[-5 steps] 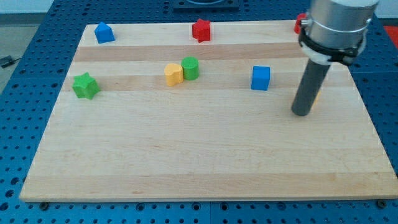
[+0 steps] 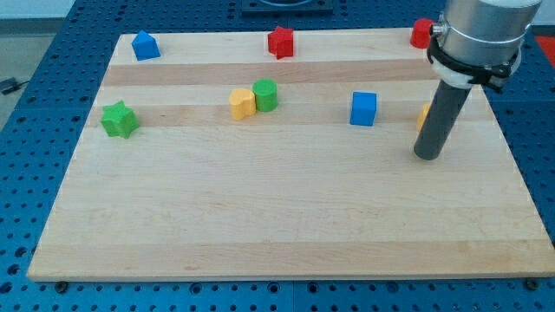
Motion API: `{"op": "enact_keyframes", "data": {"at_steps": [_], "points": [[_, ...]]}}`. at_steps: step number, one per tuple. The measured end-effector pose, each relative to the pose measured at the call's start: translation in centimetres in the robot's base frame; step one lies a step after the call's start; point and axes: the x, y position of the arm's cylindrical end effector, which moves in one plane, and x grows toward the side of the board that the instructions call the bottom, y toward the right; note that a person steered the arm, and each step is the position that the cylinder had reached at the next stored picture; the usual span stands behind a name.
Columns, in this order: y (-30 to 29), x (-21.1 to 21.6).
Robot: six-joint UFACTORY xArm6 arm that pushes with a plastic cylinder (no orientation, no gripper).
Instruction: Push the yellow heart towards bottom left
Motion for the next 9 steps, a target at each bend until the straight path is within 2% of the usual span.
{"op": "enact_keyframes", "data": {"at_steps": [1,6,7,8,9], "points": [[-1.4,-0.6],[-29.8,-2.8],[-33.3,-5.4],[-34.1,-9.8],[-32.5,-14.2]]}}
